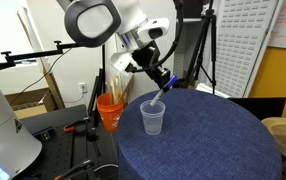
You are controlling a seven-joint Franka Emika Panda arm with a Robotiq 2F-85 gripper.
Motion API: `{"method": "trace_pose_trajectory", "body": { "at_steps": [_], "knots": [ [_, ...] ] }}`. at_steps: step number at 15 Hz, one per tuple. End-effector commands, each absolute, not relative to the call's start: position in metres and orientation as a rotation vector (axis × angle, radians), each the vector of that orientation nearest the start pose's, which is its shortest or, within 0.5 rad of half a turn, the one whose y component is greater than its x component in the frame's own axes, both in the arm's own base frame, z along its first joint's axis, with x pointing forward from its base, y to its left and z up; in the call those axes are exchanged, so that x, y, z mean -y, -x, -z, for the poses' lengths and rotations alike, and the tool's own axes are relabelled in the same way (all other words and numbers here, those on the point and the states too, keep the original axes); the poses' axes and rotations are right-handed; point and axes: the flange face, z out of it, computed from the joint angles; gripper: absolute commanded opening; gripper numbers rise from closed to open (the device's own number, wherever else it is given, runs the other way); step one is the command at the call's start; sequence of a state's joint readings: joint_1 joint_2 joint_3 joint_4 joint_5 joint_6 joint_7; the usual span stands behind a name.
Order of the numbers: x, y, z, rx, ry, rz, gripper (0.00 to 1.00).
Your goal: Put the blue marker inside the clear cup
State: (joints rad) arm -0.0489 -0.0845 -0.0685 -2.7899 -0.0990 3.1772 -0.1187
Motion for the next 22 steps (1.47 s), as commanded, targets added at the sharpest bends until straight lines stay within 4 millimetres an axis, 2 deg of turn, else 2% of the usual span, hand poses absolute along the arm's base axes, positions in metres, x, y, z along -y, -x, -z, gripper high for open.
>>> {"method": "trace_pose_trajectory", "body": {
  "at_steps": [1, 5, 6, 7, 9, 16, 22],
  "knots": [
    [0.037, -0.418, -0.273, 0.197, 3.119, 0.746, 0.05],
    [0.036, -0.417, -0.263, 0.205, 3.122, 0.721, 0.05],
    [0.036, -0.417, -0.261, 0.205, 3.122, 0.718, 0.22],
    [0.036, -0.417, -0.26, 0.204, 3.122, 0.717, 0.45],
    [0.036, -0.417, -0.258, 0.204, 3.122, 0.715, 0.49],
    [0.033, -0.418, -0.264, 0.22, 3.123, 0.705, 1.0],
    [0.037, -0.424, -0.285, 0.207, 3.118, 0.769, 1.0]
  ]
}}
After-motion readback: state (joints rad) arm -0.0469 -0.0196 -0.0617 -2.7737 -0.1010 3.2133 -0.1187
